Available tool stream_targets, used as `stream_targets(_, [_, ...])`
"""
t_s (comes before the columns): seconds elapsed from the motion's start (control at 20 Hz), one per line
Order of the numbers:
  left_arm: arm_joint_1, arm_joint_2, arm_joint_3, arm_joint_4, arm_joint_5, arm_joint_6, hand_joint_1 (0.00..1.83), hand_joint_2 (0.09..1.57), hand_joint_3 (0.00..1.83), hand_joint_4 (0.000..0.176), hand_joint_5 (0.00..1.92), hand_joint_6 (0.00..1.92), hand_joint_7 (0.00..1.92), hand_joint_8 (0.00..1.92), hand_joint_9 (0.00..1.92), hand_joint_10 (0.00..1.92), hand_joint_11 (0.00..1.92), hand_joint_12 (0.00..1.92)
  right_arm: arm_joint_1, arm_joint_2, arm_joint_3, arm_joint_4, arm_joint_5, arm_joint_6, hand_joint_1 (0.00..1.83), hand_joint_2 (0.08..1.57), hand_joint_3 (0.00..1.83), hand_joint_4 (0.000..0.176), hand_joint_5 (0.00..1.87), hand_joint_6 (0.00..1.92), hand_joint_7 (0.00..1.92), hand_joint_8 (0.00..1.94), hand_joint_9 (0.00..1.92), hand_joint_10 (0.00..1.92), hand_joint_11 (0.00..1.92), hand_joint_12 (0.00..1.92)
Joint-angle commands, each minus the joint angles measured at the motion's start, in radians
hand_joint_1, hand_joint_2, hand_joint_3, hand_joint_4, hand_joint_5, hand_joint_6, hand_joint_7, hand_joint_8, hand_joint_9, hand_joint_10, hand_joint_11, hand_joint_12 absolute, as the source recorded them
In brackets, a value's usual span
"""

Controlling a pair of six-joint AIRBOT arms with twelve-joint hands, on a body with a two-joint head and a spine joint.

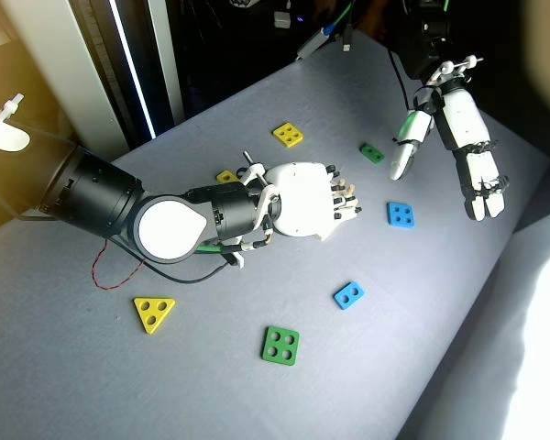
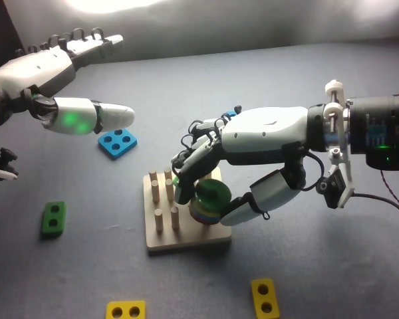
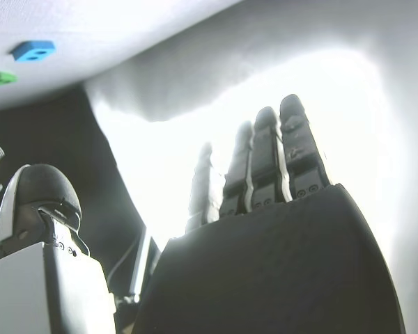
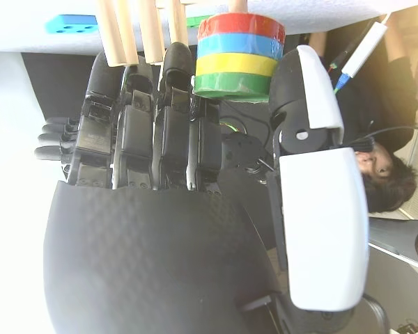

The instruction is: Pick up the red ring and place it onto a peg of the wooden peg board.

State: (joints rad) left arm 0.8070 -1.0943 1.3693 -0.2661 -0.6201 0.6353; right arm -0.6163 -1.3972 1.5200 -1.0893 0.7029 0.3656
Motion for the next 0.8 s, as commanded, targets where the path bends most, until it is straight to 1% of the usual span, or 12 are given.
stream_targets(0.0, [-0.007, 0.001, 0.003, -0.004, -0.120, -0.002, 0.46, 1.04, 0.00, 0.134, 0.07, 0.00, 0.00, 0.00, 0.00, 0.00, 0.00, 0.00, 0.001, -0.002, -0.009, 0.043, 0.073, 0.011, 0.81, 1.05, 0.00, 0.034, 0.47, 0.37, 0.48, 0.00, 0.37, 0.02, 0.00, 1.25])
stream_targets(0.05, [-0.007, 0.001, 0.003, -0.004, -0.120, -0.002, 0.45, 1.04, 0.00, 0.150, 0.07, 0.00, 0.00, 0.00, 0.00, 0.00, 0.00, 0.00, 0.001, -0.002, -0.009, 0.043, 0.072, 0.011, 0.77, 1.02, 0.00, 0.040, 0.46, 0.20, 0.45, 0.00, 0.34, 0.01, 0.00, 1.18])
stream_targets(0.15, [-0.007, 0.001, 0.003, -0.005, -0.120, -0.002, 0.44, 1.04, 0.00, 0.135, 0.07, 0.00, 0.00, 0.00, 0.00, 0.00, 0.00, 0.00, 0.003, -0.002, -0.010, 0.042, 0.071, 0.011, 0.62, 0.91, 0.00, 0.036, 0.30, 0.03, 0.27, 0.00, 0.20, 0.00, 0.00, 0.93])
stream_targets(0.2, [-0.006, 0.001, 0.003, -0.005, -0.121, -0.002, 0.44, 1.04, 0.00, 0.160, 0.07, 0.00, 0.00, 0.00, 0.00, 0.00, 0.00, 0.00, 0.004, -0.002, -0.011, 0.042, 0.070, 0.011, 0.61, 0.88, 0.00, 0.038, 0.26, 0.01, 0.21, 0.00, 0.15, 0.01, 0.00, 0.82])
stream_targets(0.25, [-0.004, 0.001, 0.003, -0.007, -0.122, -0.002, 0.46, 1.04, 0.00, 0.152, 0.07, 0.00, 0.00, 0.00, 0.00, 0.00, 0.00, 0.00, 0.005, -0.001, -0.012, 0.042, 0.070, 0.010, 0.67, 0.85, 0.00, 0.049, 0.21, 0.00, 0.15, 0.00, 0.09, 0.00, 0.00, 0.66])
stream_targets(0.3, [-0.004, 0.002, 0.002, -0.007, -0.122, -0.002, 0.45, 1.04, 0.00, 0.146, 0.07, 0.00, 0.00, 0.00, 0.00, 0.00, 0.00, 0.00, 0.005, -0.001, -0.013, 0.042, 0.071, 0.009, 0.64, 0.79, 0.00, 0.076, 0.09, 0.01, 0.04, 0.01, 0.00, 0.00, 0.00, 0.17])
stream_targets(0.35, [-0.004, 0.004, 0.000, -0.007, -0.125, -0.002, 0.45, 1.04, 0.00, 0.146, 0.07, 0.00, 0.00, 0.00, 0.00, 0.00, 0.00, 0.00, 0.006, 0.004, -0.016, 0.042, 0.070, 0.006, 0.64, 0.79, 0.00, 0.076, 0.09, 0.01, 0.04, 0.01, 0.00, 0.00, 0.00, 0.17])
stream_targets(0.4, [-0.004, 0.006, -0.003, -0.007, -0.130, -0.002, 0.46, 1.04, 0.00, 0.139, 0.07, 0.00, 0.00, 0.00, 0.00, 0.00, 0.00, 0.00, 0.006, 0.017, -0.028, 0.062, 0.065, -0.016, 0.66, 0.79, 0.00, 0.103, 0.06, 0.00, 0.01, 0.00, 0.00, 0.00, 0.00, 0.03])
stream_targets(0.5, [-0.004, 0.008, -0.007, -0.006, -0.135, -0.003, 0.46, 1.05, 0.00, 0.149, 0.06, 0.00, 0.00, 0.00, 0.00, 0.00, 0.00, 0.00, -0.009, 0.053, -0.050, 0.133, 0.062, -0.074, 0.62, 0.78, 0.00, 0.089, 0.01, 0.00, 0.00, 0.00, 0.00, 0.00, 0.03, 0.02])
stream_targets(0.55, [-0.004, 0.010, -0.011, -0.004, -0.139, -0.003, 0.47, 1.05, 0.00, 0.146, 0.06, 0.00, 0.00, 0.00, 0.00, 0.00, 0.00, 0.00, -0.026, 0.080, -0.058, 0.212, 0.062, -0.121, 0.55, 0.76, 0.00, 0.107, 0.00, 0.00, 0.00, 0.00, 0.00, 0.00, 0.01, 0.00])
stream_targets(0.7, [-0.003, 0.016, -0.021, 0.001, -0.150, -0.003, 0.45, 1.04, 0.00, 0.157, 0.06, 0.00, 0.00, 0.00, 0.00, 0.00, 0.00, 0.00, -0.062, 0.135, -0.076, 0.360, 0.065, -0.214, 0.57, 0.82, 0.01, 0.003, 0.00, 0.00, 0.00, 0.00, 0.00, 0.00, 0.00, 0.00])
stream_targets(0.75, [-0.002, 0.018, -0.026, 0.003, -0.154, -0.003, 0.45, 1.04, 0.00, 0.165, 0.06, 0.00, 0.00, 0.00, 0.00, 0.00, 0.00, 0.00, -0.071, 0.144, -0.079, 0.397, 0.070, -0.236, 0.63, 0.83, 0.02, 0.055, 0.02, 0.01, 0.00, 0.00, 0.00, 0.00, 0.00, 0.00])
